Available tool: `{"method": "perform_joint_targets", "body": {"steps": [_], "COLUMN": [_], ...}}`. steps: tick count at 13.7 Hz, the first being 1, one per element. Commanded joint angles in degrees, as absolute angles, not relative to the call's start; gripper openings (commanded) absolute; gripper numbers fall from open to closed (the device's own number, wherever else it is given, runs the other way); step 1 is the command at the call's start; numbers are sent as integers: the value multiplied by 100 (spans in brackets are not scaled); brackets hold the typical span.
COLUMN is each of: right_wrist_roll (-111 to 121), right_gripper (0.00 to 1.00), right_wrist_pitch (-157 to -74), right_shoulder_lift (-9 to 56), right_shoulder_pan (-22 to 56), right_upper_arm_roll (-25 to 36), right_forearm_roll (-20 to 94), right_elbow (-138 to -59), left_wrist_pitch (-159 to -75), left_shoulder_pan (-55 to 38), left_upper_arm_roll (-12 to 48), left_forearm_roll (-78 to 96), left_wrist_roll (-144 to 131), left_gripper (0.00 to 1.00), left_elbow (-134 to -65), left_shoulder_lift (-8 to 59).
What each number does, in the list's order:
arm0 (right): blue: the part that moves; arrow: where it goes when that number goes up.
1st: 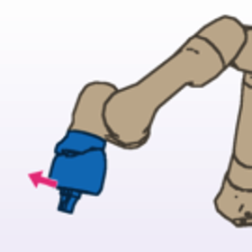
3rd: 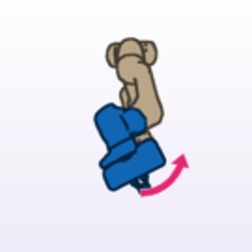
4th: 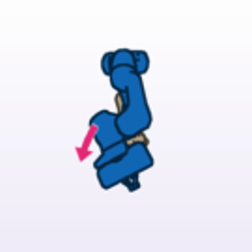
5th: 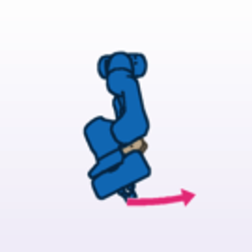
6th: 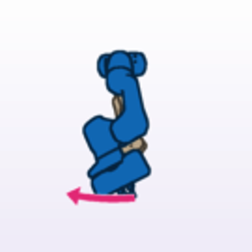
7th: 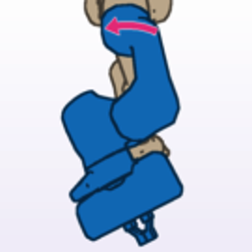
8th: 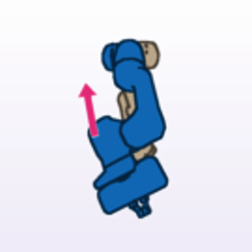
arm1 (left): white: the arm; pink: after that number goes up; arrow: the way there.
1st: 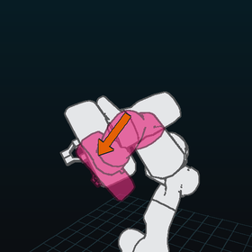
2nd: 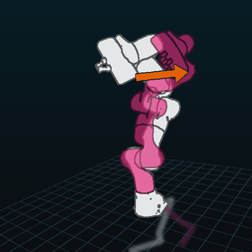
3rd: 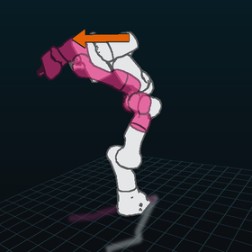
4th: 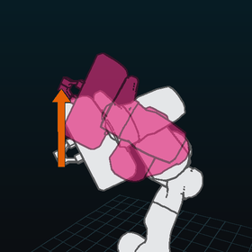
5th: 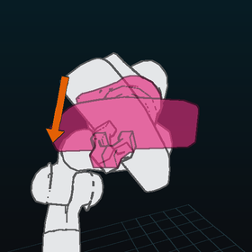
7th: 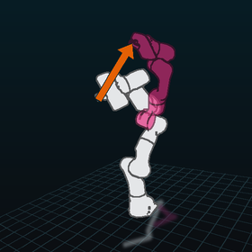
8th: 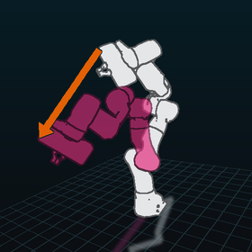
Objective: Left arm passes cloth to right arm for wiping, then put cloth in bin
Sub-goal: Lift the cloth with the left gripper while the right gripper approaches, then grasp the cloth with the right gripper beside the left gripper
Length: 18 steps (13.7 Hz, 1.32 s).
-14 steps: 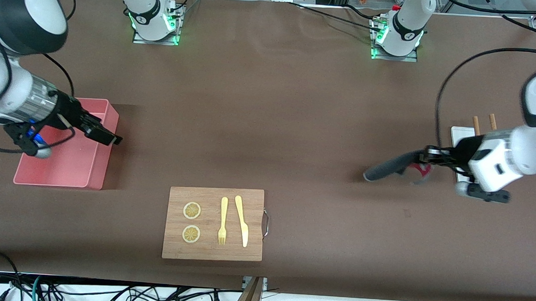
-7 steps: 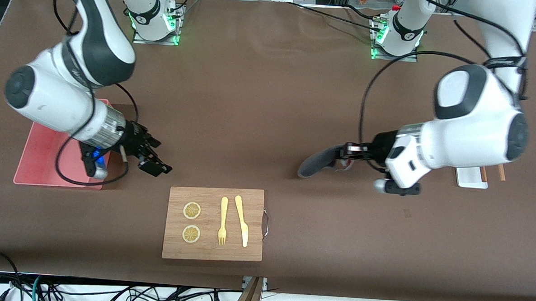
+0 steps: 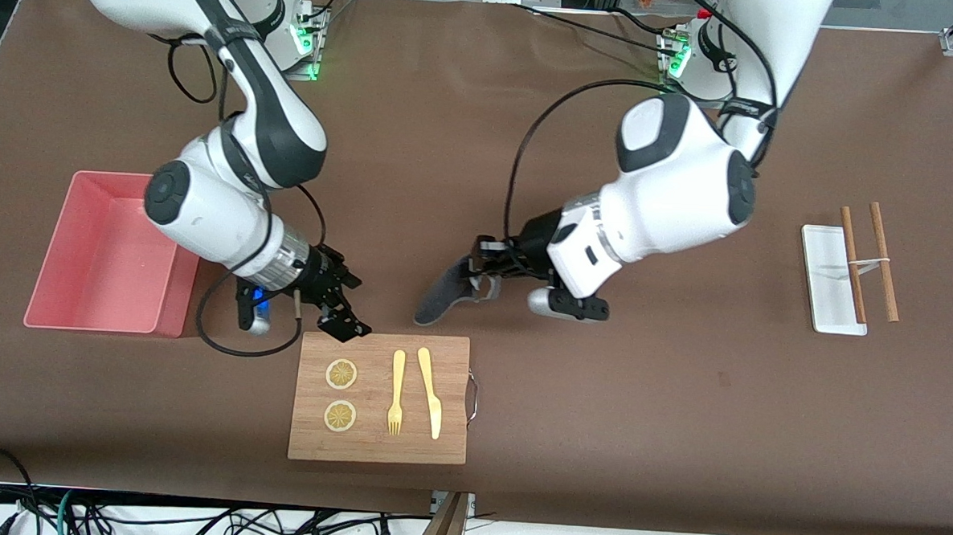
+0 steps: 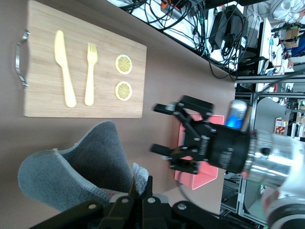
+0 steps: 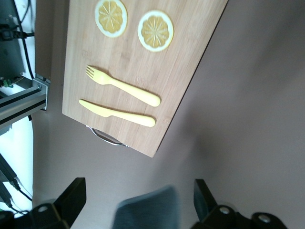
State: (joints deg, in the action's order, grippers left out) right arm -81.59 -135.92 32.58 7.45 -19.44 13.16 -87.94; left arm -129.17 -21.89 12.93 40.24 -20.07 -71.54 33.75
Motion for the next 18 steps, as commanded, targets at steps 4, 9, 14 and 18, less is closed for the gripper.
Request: {"method": "perform_joint_targets", "body": {"steps": [4, 9, 14, 18], "right_wrist_roll": [-8596, -8587, -8517, -8447], "right_gripper": [100, 97, 33, 49], "right_wrist_pitch": [-14097, -14063, -13844, -13395], "right_shoulder_lift": [3594, 3788, 3771, 3700], "right_shoulder_pan": [1037, 1248, 1248, 1195], "right_upper_arm_roll": [-1969, -2004, -2118, -2197], "right_forearm_roll": [1389, 1406, 1415, 1398], "right_elbow": [-8745, -8780, -8886, -8833], "left_wrist_pitch": [-13236, -13236, -13219, -13192], "left_shoulder_pan": [-2671, -2883, -2865, -2830], "left_upper_arm_roll": [1222, 1222, 1222, 1222], "left_forearm_roll": [4175, 4166, 4157, 4140], "left_wrist_roll": [-2556, -2997, -2988, -2962], "left_gripper": [0, 0, 0, 0], "left_elbow": [-7163, -7181, -7181, -7181], "left_shoulder_lift": [3393, 3349, 3340, 3331]}}
